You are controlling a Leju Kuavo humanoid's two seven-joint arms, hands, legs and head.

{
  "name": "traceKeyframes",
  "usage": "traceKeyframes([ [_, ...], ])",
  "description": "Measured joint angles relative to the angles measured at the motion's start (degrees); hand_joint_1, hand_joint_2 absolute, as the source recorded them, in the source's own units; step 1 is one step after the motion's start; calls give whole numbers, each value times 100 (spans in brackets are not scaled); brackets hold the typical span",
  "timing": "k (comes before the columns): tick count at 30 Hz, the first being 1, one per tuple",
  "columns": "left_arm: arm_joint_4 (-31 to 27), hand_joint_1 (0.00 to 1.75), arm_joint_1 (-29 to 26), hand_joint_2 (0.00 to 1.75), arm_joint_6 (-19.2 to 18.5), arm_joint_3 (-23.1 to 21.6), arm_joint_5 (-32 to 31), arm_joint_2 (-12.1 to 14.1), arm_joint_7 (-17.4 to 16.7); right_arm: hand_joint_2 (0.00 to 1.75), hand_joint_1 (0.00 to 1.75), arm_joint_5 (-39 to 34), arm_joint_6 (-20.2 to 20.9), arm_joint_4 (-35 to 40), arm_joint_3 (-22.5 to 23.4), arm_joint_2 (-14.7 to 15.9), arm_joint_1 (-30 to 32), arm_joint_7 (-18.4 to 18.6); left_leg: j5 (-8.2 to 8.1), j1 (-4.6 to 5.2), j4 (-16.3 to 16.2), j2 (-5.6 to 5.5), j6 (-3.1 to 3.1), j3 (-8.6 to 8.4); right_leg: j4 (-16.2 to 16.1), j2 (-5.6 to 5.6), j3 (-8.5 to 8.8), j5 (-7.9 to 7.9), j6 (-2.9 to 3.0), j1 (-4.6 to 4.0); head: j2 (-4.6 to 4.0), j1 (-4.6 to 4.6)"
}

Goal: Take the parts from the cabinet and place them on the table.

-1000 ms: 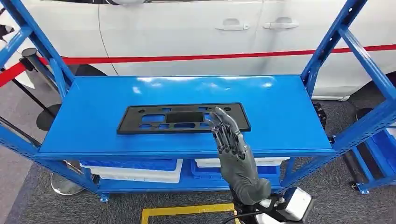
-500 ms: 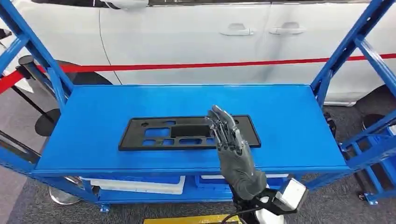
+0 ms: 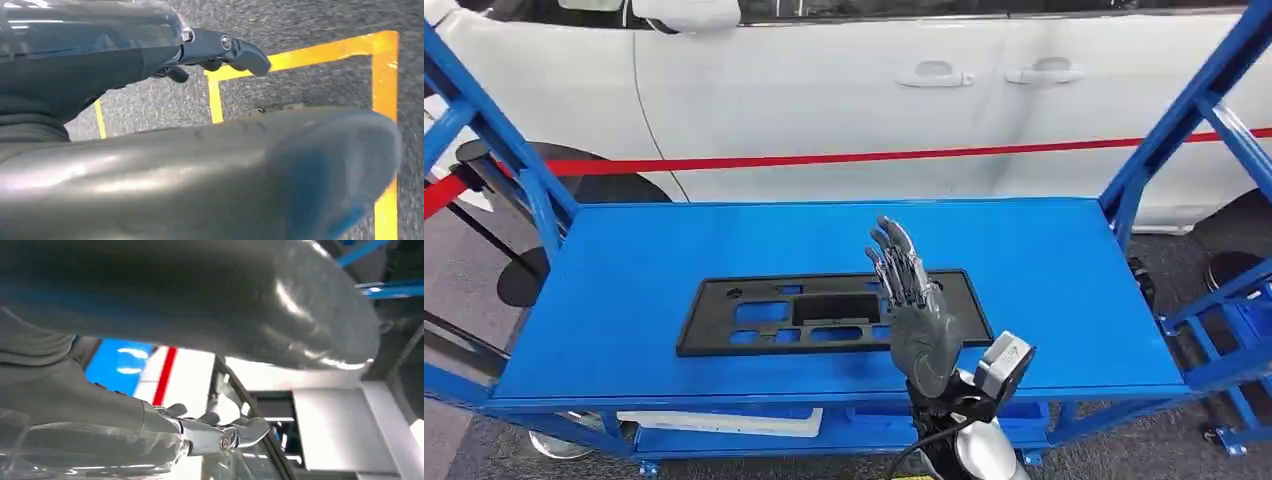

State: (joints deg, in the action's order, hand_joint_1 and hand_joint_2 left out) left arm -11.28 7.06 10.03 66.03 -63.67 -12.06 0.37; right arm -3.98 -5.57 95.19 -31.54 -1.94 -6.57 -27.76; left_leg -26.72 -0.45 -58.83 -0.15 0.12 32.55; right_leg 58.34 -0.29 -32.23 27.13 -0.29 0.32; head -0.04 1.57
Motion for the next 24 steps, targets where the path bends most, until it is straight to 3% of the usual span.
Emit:
traceKeyframes([
  [2, 0, 0, -3, 0, 2, 2, 2, 2, -4, 175, 0, 70, -57, -31, -26, 11, -25, 55, 55, -31, 64, 10, 101, -25, 35, 4, 7, 42, -65, 5, 0, 0],
  [3, 0, 0, 10, 0, 2, 0, 4, 0, 4, 175, 0, 159, -91, -46, -44, 28, -34, 85, 62, -22, 76, 9, 119, -36, 163, 13, -34, 134, -85, 30, 0, -4],
  [6, 0, 0, 16, 0, 4, 0, 4, 0, 26, 175, 0, 485, -281, -130, -135, 80, -26, 157, 45, 5, 73, 9, 171, -37, 1333, 13, -627, 693, -120, 32, 0, -2],
  [7, 0, 0, 6, 0, 4, 2, 4, 0, 24, 175, 0, 618, -335, -183, -166, 100, -20, 171, 37, 19, 69, 9, 183, -37, 1677, 14, -831, 762, -124, 34, 0, -4],
  [8, 0, 0, -2, 0, 4, 2, 2, 0, 24, 175, 0, 738, -406, -227, -198, 118, -20, 173, 33, 29, 66, 6, 187, -43, 1730, 14, -892, 688, -119, 35, 0, -2],
  [9, 0, 0, -5, 0, 4, 0, 2, 0, 24, 175, 0, 921, -476, -264, -238, 131, -23, 186, 21, 39, 64, -2, 192, -56, 1530, 14, -829, 488, -100, 35, 0, -4],
  [11, 0, 0, -3, 0, 4, 2, 2, -4, 15, 175, 0, 1303, -596, -319, -310, 142, -56, 257, -6, 52, 63, -18, 178, -102, 582, 14, -404, -81, -19, 19, 0, -4],
  [12, 0, 0, -4, 0, 4, 0, 0, -9, 15, 175, 0, 1522, -669, -345, -348, 144, -99, 333, -19, 50, 66, -17, 159, -113, 164, 19, -234, -164, 31, -9, 0, -4],
  [13, 0, 0, 3, 0, 4, 0, -9, -9, 15, 175, 0, 1828, -768, -398, -420, 146, -157, 422, -43, 90, 36, -18, 119, -93, 46, 26, -178, -114, 39, -40, 0, -2],
  [16, 0, 0, -6, 0, -2, 0, -61, -11, 13, 175, 0, 2602, -1157, -520, -533, 146, -215, 621, -36, 62, 86, -13, 43, -109, 66, 10, -192, -108, 69, -67, 0, 0],
  [18, 0, 0, -5, 0, -2, 0, -85, -13, 13, 175, 0, 2918, -1329, -595, -603, 144, -268, 715, -128, 64, -17, -16, -27, -92, -29, 31, -139, -155, 127, 7, 0, -2],
  [19, 0, 0, -2, 0, -2, 0, -105, -13, 7, 175, 0, 3157, -1454, -643, -656, 144, -317, 765, -297, 61, -253, -8, -64, 15, -36, 29, -134, -151, 140, 9, 0, 15],
  [20, 0, 0, 0, 0, -11, -2, -111, -13, -9, 175, 0, 3472, -1616, -702, -726, 144, -359, 842, -526, 35, -670, -9, -87, 215, -34, 30, -136, -146, 180, 5, 0, 15],
  [22, 0, 0, -8, 0, -15, -4, -109, -13, -13, 175, 0, 4025, -1869, -840, -853, 151, -361, 922, -841, 17, -1493, -8, -122, 623, -29, 34, -140, -142, 185, -1, 0, 15],
  [23, 0, 0, -16, 0, -18, -4, -107, -13, -13, 175, 0, 4224, -1956, -930, -913, 157, -357, 925, -831, 9, -1671, -8, -132, 728, -25, 33, -141, -141, 185, 0, 0, 18],
  [24, 0, 0, -22, 0, -20, -2, -103, -11, -13, 175, 0, 4319, -2000, -992, -957, 168, -355, 944, -681, -3, -1559, -8, -141, 693, -21, 28, -137, -137, 180, 3, 0, 17],
])
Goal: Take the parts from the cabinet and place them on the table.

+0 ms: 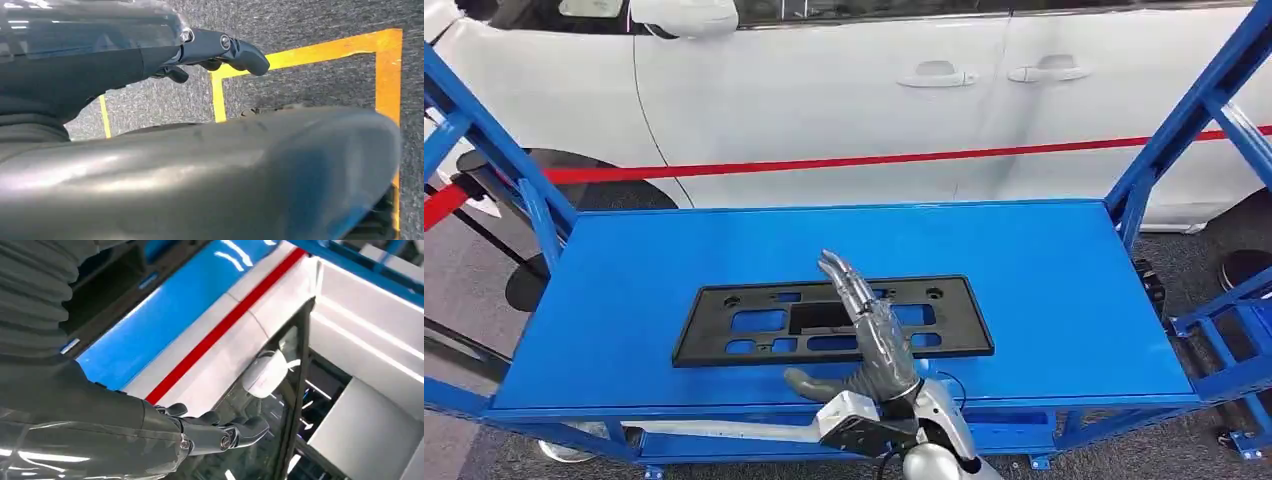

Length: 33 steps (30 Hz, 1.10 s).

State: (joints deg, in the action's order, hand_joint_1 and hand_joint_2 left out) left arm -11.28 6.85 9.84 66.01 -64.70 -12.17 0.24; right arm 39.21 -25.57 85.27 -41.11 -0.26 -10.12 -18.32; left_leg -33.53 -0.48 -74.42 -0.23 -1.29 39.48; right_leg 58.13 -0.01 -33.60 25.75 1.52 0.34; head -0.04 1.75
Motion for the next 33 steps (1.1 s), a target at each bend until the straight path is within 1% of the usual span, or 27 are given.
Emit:
traceKeyframes([
  [1, 0, 0, 2, 0, 0, 0, 0, 2, 2, 175, 0, 46, -31, -46, -31, 11, -1, 20, 267, -14, 377, 0, -5, -162, 11, -6, 5, 8, -12, 2, 0, 0],
  [2, 0, 0, 5, 0, 0, 0, 0, 2, 4, 175, 0, 92, -62, -72, -48, 18, -2, 29, 462, -20, 725, 1, -3, -320, 20, -10, 11, 17, -25, 4, 0, 0],
  [3, 0, 0, 10, 0, 2, 0, 4, 2, 11, 175, 0, 215, -134, -116, -72, 24, -12, 31, 746, -27, 1314, 4, 11, -600, 42, -13, 23, 37, -52, 6, 0, 0],
  [4, 0, 0, 13, 0, 2, -2, 11, 2, 13, 175, 0, 364, -193, -164, -98, 26, -27, 55, 645, -19, 1505, 4, 40, -700, 51, -11, 18, 47, -77, -11, 0, -2],
  [5, 0, 0, 19, 0, 0, -2, 15, 0, 29, 175, 0, 506, -252, -210, -129, 26, -59, 88, 674, 4, 1582, -8, 98, -714, 82, -21, -6, 59, -104, -27, 0, -2],
  [8, 0, 0, 9, 0, -13, -2, -13, 2, 24, 175, 0, 946, -324, -439, -214, 26, -213, 277, 709, 29, 1592, -9, 207, -687, 39, -18, -11, 15, -202, -12, 0, -9],
  [9, 0, 0, 19, 0, -20, -4, -20, 0, 15, 175, 0, 1074, -326, -503, -223, 29, -276, 341, 751, -9, 1652, -4, 268, -712, 65, -20, -24, 49, -228, -4, 0, -4],
  [10, 0, 0, 35, 0, -26, -11, -37, 0, 7, 175, 0, 1242, -326, -577, -232, 33, -334, 416, 765, -6, 1670, 1, 290, -719, 209, -12, -70, 156, -257, 10, 0, -13],
  [11, 0, 0, 48, 0, -26, -22, -39, 0, -2, 175, 0, 1406, -326, -654, -256, 50, -404, 484, 769, -6, 1670, 3, 316, -715, 543, -12, -234, 365, -285, 9, 0, -13],
  [12, 0, 0, 54, 0, -24, -33, -53, 0, -9, 175, 0, 1577, -319, -755, -286, 85, -466, 535, 769, 2, 1669, 4, 319, -711, 1000, -11, -453, 583, -307, 18, 0, -11],
  [13, 0, 0, 52, 0, -24, -42, -57, 2, -9, 175, 0, 1662, -297, -857, -315, 134, -515, 562, 767, 10, 1668, 4, 325, -709, 1415, -10, -659, 743, -321, 24, 0, -13],
  [14, 0, 0, 47, 0, -24, -44, -61, 2, -9, 175, 0, 1661, -238, -949, -333, 182, -564, 562, 763, 18, 1666, 4, 332, -708, 1710, -10, -815, 798, -327, 27, 0, -11],
  [15, 0, 0, 42, 0, -24, -46, -65, 0, -9, 175, 0, 1633, -161, -1047, -358, 240, -622, 553, 763, 21, 1664, 1, 333, -714, 1718, -11, -834, 704, -325, 28, 0, -11],
  [16, 0, 0, 42, 0, -22, -46, -68, 0, -7, 175, 0, 1607, -110, -1123, -378, 280, -697, 538, 761, 27, 1663, -2, 332, -720, 1489, -11, -740, 511, -309, 27, 0, -13],
  [17, 0, 0, 44, 0, -20, -46, -68, 0, -4, 175, 0, 1582, -68, -1163, -403, 302, -800, 536, 758, 36, 1662, -3, 329, -730, 1090, -11, -550, 270, -282, 25, 0, -11],
  [18, 0, 0, 50, 0, -15, -48, -66, 0, 2, 175, 0, 1537, 4, -1220, -439, 339, -900, 529, 752, 43, 1662, -5, 322, -745, 552, -11, -288, 5, -240, 20, 0, -13],
  [19, 0, 0, 52, 0, -15, -48, -66, 0, 7, 175, 0, 1519, 31, -1237, -455, 361, -940, 523, 747, 43, 1663, -6, 317, -751, 294, -10, -156, -109, -212, 10, 0, -11],
  [20, 0, 0, 51, 0, -15, -48, -66, -2, 11, 175, 0, 1495, 59, -1250, -462, 378, -979, 512, 745, 38, 1667, -4, 313, -750, 111, -7, -96, -78, -184, -8, 0, -11],
  [21, 0, 0, 57, 0, -15, -48, -66, -2, 13, 175, 0, 1441, 130, -1283, -490, 415, -1063, 497, 736, 83, 1647, -5, 284, -728, 29, -4, -45, -26, -170, -34, 0, -11],
  [24, 0, 0, 54, 0, -20, -50, -70, -2, 22, 175, 0, 1347, 323, -1403, -647, 595, -1389, 450, 753, 52, 1680, 1, 196, -725, 24, -26, -72, -40, -129, -58, 0, -7],
  [26, 0, 0, 61, 0, -26, -52, -77, 4, 26, 175, 0, 1338, 336, -1445, -704, 662, -1506, 450, 687, 65, 1619, -1, 134, -716, -74, -5, -15, -84, -82, 11, 0, -4],
  [27, 0, 0, 63, 0, -26, -52, -79, 4, 26, 175, 0, 1338, 341, -1465, -735, 689, -1574, 450, 509, 57, 1359, 0, 106, -611, -88, -3, 1, -82, -48, 10, 0, -2],
  [29, 0, 0, 59, 0, -26, -52, -81, 7, 26, 175, 0, 1336, 345, -1495, -803, 717, -1619, 450, 71, 29, 439, 0, 82, -171, -85, 3, 2, -74, -27, -6, 0, 2],
  [30, 0, 0, 53, 0, -26, -52, -81, 7, 26, 175, 0, 1336, 349, -1513, -828, 737, -1624, 450, -76, 26, 11, 0, 69, 47, -80, 6, -3, -70, -20, -9, 0, 0],
  [31, 0, 0, 44, 0, -26, -52, -81, 7, 26, 175, 0, 1329, 354, -1537, -859, 760, -1624, 457, -92, 23, -218, 1, 58, 180, -75, 6, -4, -65, -15, -9, 0, 0],
  [32, 0, 0, 38, 0, -26, -52, -81, 9, 26, 175, 0, 1320, 356, -1552, -879, 772, -1625, 459, 50, 15, -124, 1, 52, 163, -72, 3, 5, -60, -14, -8, 0, 2],
  [33, 0, 0, 38, 0, -26, -52, -81, 11, 26, 175, 0, 1316, 356, -1561, -892, 778, -1630, 461, 288, 7, 206, 1, 50, 14, -67, -3, 19, -51, -22, -7, 0, 0],
])
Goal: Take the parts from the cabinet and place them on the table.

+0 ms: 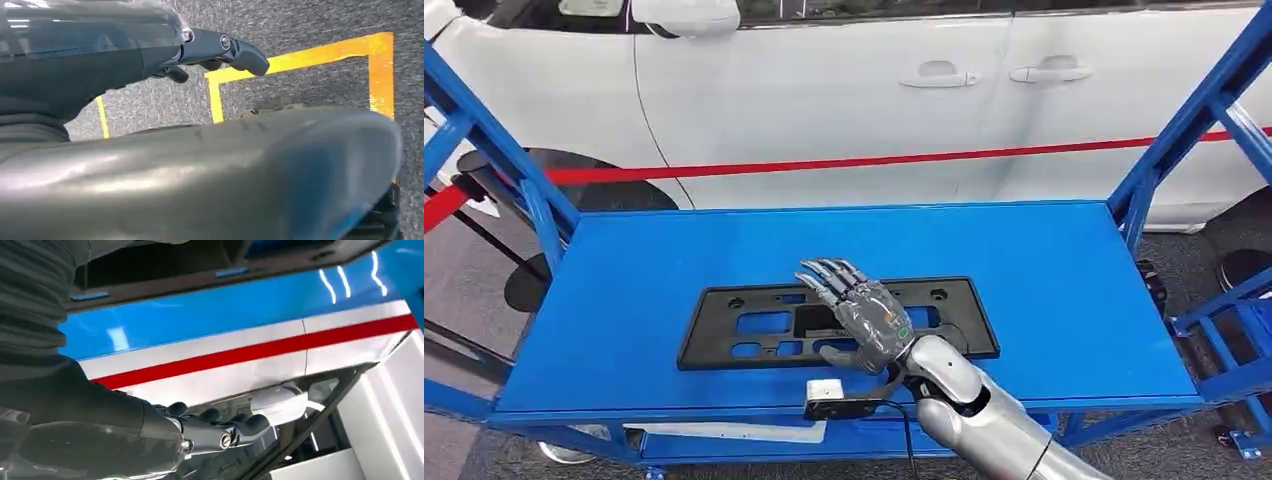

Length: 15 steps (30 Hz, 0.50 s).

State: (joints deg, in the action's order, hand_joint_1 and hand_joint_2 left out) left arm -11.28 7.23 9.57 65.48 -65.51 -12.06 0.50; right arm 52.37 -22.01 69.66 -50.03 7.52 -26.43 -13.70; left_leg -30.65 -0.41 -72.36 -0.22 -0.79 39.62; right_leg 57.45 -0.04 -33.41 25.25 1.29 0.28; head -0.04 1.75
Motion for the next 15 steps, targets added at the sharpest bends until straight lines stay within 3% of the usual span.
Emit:
traceKeyframes([
  [2, 0, 0, 12, 0, 0, 0, -2, 7, 0, 175, 0, -4, 0, -9, -22, 13, -39, 2, 561, -17, 1087, 3, 17, -503, 28, -13, 30, 38, -36, 4, 0, 0],
  [3, 0, 0, 15, 0, 0, 0, -2, 7, 0, 175, 0, -4, 0, -17, -35, 22, -67, 2, 524, -12, 1332, 0, 36, -616, 44, -15, 24, 52, -59, -12, 0, -2],
  [7, 0, 0, 16, 0, 0, -4, -11, 11, 2, 175, 0, -31, 153, -55, -114, 79, -166, 46, 527, 25, 1429, -16, 165, -633, 52, -24, -9, 44, -175, -22, 0, -7],
  [8, 0, 0, 21, 0, -2, -9, -15, 11, 4, 175, 0, -13, 225, -59, -144, 123, -221, 85, 561, -8, 1486, -11, 222, -665, 79, -27, -19, 87, -210, -4, 0, -7],
  [9, 0, 0, 37, 0, -13, -15, -17, 11, 20, 175, 0, 4, 295, -61, -166, 171, -274, 103, 568, -5, 1492, -8, 237, -670, 247, -18, -76, 205, -240, 10, 0, -13],
  [11, 0, 0, 54, 0, -22, -31, -17, 13, 26, 175, 0, 7, 492, -70, -201, 223, -391, 103, 565, -3, 1491, -3, 271, -663, 1107, -16, -498, 649, -288, 20, 0, -13],
  [12, 0, 0, 54, 0, -33, -33, -17, 20, 28, 175, 0, 4, 621, -85, -241, 254, -436, 103, 561, 1, 1489, 0, 277, -661, 1542, -16, -721, 807, -304, 25, 0, -11],
  [13, 0, 0, 52, 0, -33, -35, -15, 22, 28, 175, 0, -4, 704, -96, -269, 269, -479, 105, 559, 2, 1483, 0, 277, -660, 1818, -15, -875, 850, -314, 32, 0, -13],
  [14, 0, 0, 54, 0, -33, -35, -13, 26, 28, 175, 0, -48, 822, -107, -302, 286, -544, 107, 556, 2, 1479, -1, 279, -664, 1824, -15, -899, 758, -317, 42, 0, -13],
  [15, 0, 0, 59, 0, -33, -37, -13, 26, 26, 175, 0, -105, 931, -120, -352, 306, -653, 109, 550, 2, 1471, -3, 273, -667, 1546, -13, -785, 533, -310, 50, 0, -13],
])
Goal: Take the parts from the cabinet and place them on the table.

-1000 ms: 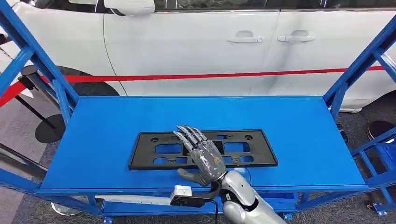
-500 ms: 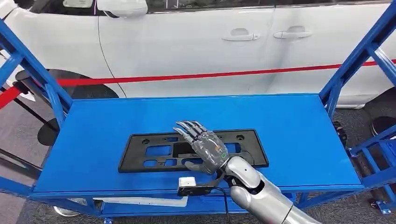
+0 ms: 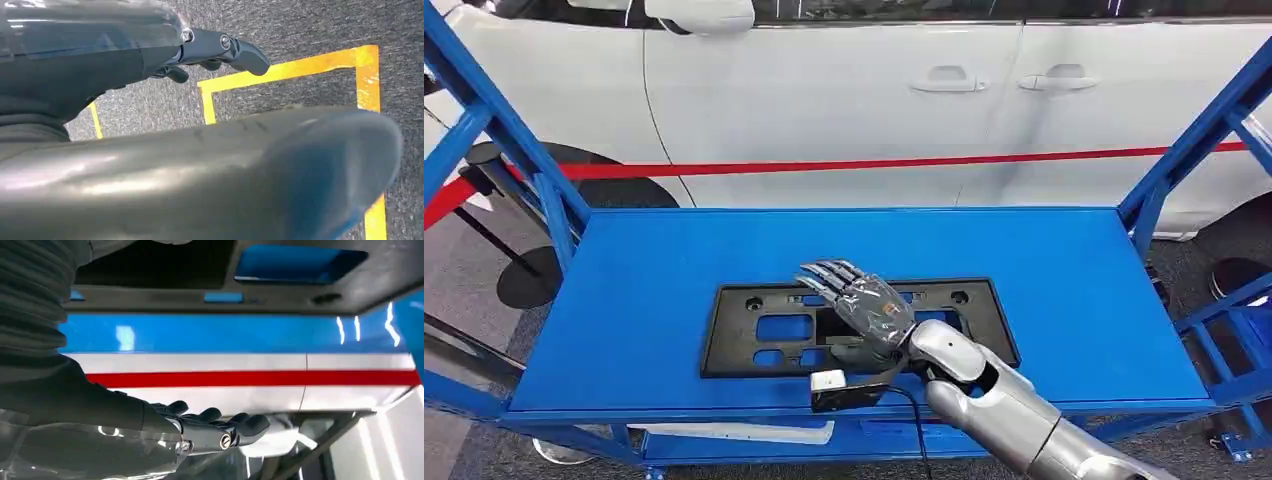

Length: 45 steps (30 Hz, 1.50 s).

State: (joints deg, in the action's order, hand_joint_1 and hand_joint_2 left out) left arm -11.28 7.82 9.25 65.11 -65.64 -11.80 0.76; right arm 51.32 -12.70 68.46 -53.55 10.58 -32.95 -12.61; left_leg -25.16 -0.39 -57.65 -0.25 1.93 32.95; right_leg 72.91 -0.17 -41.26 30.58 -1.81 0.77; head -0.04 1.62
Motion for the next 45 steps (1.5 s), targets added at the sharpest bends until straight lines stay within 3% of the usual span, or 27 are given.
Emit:
traceKeyframes([
  [2, 0, 0, 17, 0, 7, -2, 2, 2, -9, 175, 0, -114, 105, -20, -65, 35, -215, 0, -23, -1, -24, -10, -33, -19, -1027, 5, 494, -543, 37, 0, 0, 0],
  [3, 0, 0, 21, 0, 22, -2, 9, 2, -13, 175, 0, -166, 124, -28, -78, 46, -298, -6, -33, -1, -25, -11, -50, -15, -1369, 7, 632, -567, 68, -6, 0, 0],
  [7, 0, 0, 14, 0, 77, 0, 26, 4, -22, 175, 0, -461, 19, -68, -129, 46, -433, -22, -32, 19, -11, -13, -170, 6, -1435, -6, 642, -545, 165, -62, 0, 7],
  [9, 0, 0, 15, 0, 85, 0, 26, 11, 0, 175, 0, -555, -66, -52, -133, -17, -470, -13, -166, 13, -161, -9, -241, 61, -1493, 3, 672, -580, 240, -11, 0, 7],
  [12, 0, 0, 5, 0, 85, -2, 2, 15, 48, 175, 0, -616, -250, 48, -133, -96, -459, 24, -775, 12, -1393, -8, -288, 643, -1488, 13, 673, -558, 303, -34, 0, 15],
  [13, 0, 0, -5, 0, 85, -4, -7, 20, 50, 175, 0, -629, -318, 77, -133, -112, -429, 31, -863, 12, -1738, -8, -297, 819, -1483, 16, 673, -555, 309, -43, 0, 15],
  [14, 0, 0, -18, 0, 85, -7, -33, 22, 50, 175, 0, -660, -413, 109, -133, -125, -397, 20, -812, 11, -1836, -7, -300, 888, -1475, 17, 676, -547, 320, -49, 0, 13],
  [15, 0, 0, -29, 0, 87, -9, -44, 28, 48, 175, 0, -704, -508, 147, -133, -149, -369, -29, -620, 11, -1623, -7, -296, 804, -1461, 14, 679, -537, 326, -51, 0, 13],
  [17, 0, 0, -25, 0, 107, -17, -52, 42, 46, 175, 0, -809, -751, 230, -120, -241, -341, -145, -111, 11, -718, -4, -265, 388, -1426, -7, 692, -508, 313, -52, 0, 15],
  [18, 0, 0, -19, 0, 125, -28, -61, 50, 44, 175, 0, -839, -896, 286, -101, -332, -326, -205, 46, 12, -234, -1, -230, 175, -1412, -12, 700, -486, 301, -53, 0, 13],
  [19, 0, 0, -7, 0, 138, -42, -79, 57, 42, 175, 0, -854, -1013, 326, -85, -396, -312, -247, -27, 42, -117, -5, -207, 112, -1380, -19, 678, -470, 275, -100, 0, 11],
  [22, 0, 0, 0, 0, 166, -72, -105, 68, 20, 175, 0, -848, -1185, 496, -59, -623, -270, -251, -22, 45, -102, -15, -144, 116, -1408, -20, 663, -496, 210, -77, 0, 7],
  [23, 0, 0, -2, 0, 173, -83, -109, 68, 2, 175, 0, -854, -1200, 571, -46, -689, -276, -232, 12, 3, -42, -11, -97, 92, -1400, -20, 667, -481, 172, -109, 0, 11],
  [24, 0, 0, 2, 0, 173, -96, -111, 74, -9, 175, 0, -883, -1200, 645, -17, -728, -282, -212, 33, -13, -7, -7, -69, 67, -1330, -12, 653, -420, 141, -77, 0, 4],
  [25, 0, 0, 13, 0, 175, -103, -111, 81, -18, 175, 0, -935, -1196, 724, 24, -783, -307, -210, 37, -14, 0, -8, -46, 65, -1096, -9, 541, -245, 117, -72, 0, 0],
  [27, 0, 0, 21, 0, 175, -103, -109, 96, -46, 175, 0, -1084, -1172, 835, 110, -855, -322, -223, 35, -12, -1, -7, -37, 64, -203, -10, 113, 188, 78, -37, 0, 0],
  [28, 0, 0, 16, 0, 179, -103, -109, 107, -46, 175, 0, -1156, -1141, 877, 138, -885, -322, -238, 32, -13, -4, -6, -33, 67, 164, -9, -76, 304, 61, -27, 0, -2],
  [29, 0, 0, 11, 0, 186, -103, -101, 120, -46, 175, 0, -1272, -1060, 920, 173, -909, -323, -258, 31, -14, -8, -7, -36, 66, 324, -8, -167, 282, 48, -7, 0, -2],
  [30, 0, 0, 9, 0, 192, -103, -94, 129, -41, 175, 0, -1410, -959, 964, 217, -940, -328, -313, 27, -17, -12, -9, -41, 63, 210, -4, -124, 148, 42, 11, 0, -2],
  [33, 0, 0, 16, 0, 201, -103, -31, 162, -7, 175, 0, -1813, -589, 1073, 332, -1084, -474, -457, -24, -27, -76, -18, -116, 53, -1137, 12, 539, -559, 50, 54, 0, -4],
  [34, 0, 0, 23, 0, 203, -103, -4, 184, 0, 175, 0, -1891, -487, 1080, 350, -1117, -539, -479, -46, 12, -101, -19, -153, 79, -1302, 11, 612, -452, 63, 28, 0, -2],
  [37, 0, 0, 31, 0, 203, -101, 24, 240, 15, 175, 0, -1998, -252, 1075, 372, -1220, -633, -538, -31, -7, -69, -15, -251, 72, -1315, -7, 586, -477, 168, -13, 0, 4],
  [39, 0, 0, 36, 0, 203, -98, 26, 262, 18, 175, 0, -2002, -239, 1073, 372, -1285, -694, -535, -87, -37, -104, -8, -324, 91, -1384, 0, 615, -523, 255, 14, 0, 4],
  [40, 0, 0, 37, 0, 203, -98, 26, 286, 22, 175, 0, -2011, -214, 1075, 372, -1318, -734, -536, -223, -36, -289, -8, -340, 151, -1386, 5, 621, -520, 289, 8, 0, 4],
  [43, 0, 0, 39, 0, 219, -98, 48, 315, 24, 175, 0, -2017, 61, 1032, 345, -1379, -815, -511, -812, -37, -1565, -8, -370, 741, -1384, 18, 620, -510, 345, -27, 0, 9],
  [44, 0, 0, 34, 0, 229, -98, 65, 323, 24, 175, 0, -2004, 185, 999, 304, -1388, -815, -509, -849, -37, -1828, -7, -375, 876, -1383, 18, 622, -506, 351, -42, 0, 7],
  [45, 0, 0, 29, 0, 243, -98, 77, 339, 24, 175, 0, -1989, 291, 962, 245, -1395, -818, -509, -745, -37, -1789, -7, -367, 870, -1382, 16, 628, -503, 356, -51, 0, 7],
])
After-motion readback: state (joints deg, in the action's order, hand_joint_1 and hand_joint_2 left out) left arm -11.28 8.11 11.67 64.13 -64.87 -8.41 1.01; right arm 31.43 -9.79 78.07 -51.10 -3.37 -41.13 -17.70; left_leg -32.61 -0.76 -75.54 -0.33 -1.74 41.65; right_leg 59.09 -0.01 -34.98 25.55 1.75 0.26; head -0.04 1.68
